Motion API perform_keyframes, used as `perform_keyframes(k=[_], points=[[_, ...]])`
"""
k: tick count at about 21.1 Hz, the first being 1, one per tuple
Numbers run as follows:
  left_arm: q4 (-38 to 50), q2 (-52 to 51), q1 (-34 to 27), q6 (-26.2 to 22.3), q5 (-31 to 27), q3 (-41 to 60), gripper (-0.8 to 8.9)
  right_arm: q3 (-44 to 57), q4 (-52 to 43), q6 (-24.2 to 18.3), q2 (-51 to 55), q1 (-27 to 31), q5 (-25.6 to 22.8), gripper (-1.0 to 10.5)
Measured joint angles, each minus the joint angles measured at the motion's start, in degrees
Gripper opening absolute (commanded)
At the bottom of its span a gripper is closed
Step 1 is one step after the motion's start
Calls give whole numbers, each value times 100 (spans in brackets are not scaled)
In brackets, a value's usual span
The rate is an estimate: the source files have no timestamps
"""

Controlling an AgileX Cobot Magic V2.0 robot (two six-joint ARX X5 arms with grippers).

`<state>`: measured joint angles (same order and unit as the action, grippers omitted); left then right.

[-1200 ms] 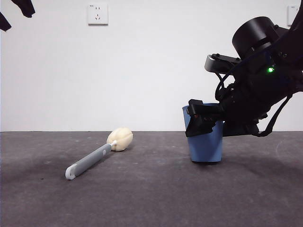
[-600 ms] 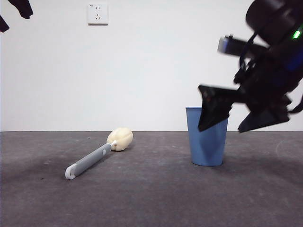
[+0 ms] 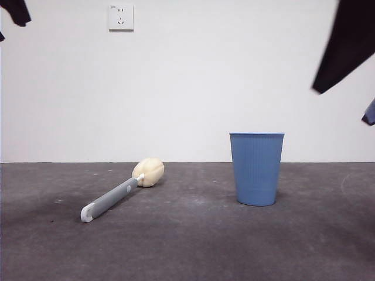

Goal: Pick up the cup brush,pick up the cup,insert the brush into the cup,clean the cup,put the cup brush back,put the cup back to the fixed position on the table

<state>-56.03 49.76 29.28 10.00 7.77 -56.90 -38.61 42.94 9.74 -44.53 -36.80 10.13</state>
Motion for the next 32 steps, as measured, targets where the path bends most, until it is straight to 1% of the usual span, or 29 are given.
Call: perform_keyframes(k=[1,2,4,10,19,21,22,23,26,29,31,32], points=[[-61,0,0,-48,15,2,-8,-2,107,35,122,-37,197,0],[-120,0,0,-83,22,0,-8,-2,138,57,197,-57,350,-8],[-219,0,0,-151,31,0,-8,-4,142,83,282,-74,481,-8],[-223,0,0,-195,9,0,-3,-7,138,254,293,-74,470,1],[-184,-9,7,-205,4,2,-3,-7,136,291,293,-74,470,1],[9,-164,-26,-428,-328,17,-3,-7,138,293,293,-74,470,1],[367,-332,-184,-595,-546,33,-3,-7,138,293,293,-74,470,1],[793,-487,-404,-737,-568,37,-3,-7,138,293,293,-74,470,1],[2682,-1220,-1370,-1134,-192,280,-3,-7,138,293,293,-74,470,1],[4175,-2081,-2234,-1220,-173,1075,-3,-7,138,293,293,-74,470,1],[4957,-2706,-2618,-1250,-177,1834,-3,-7,138,293,293,-74,470,1],[5209,-2933,-2728,-1257,-177,2190,-3,-7,138,293,293,-74,470,1]])
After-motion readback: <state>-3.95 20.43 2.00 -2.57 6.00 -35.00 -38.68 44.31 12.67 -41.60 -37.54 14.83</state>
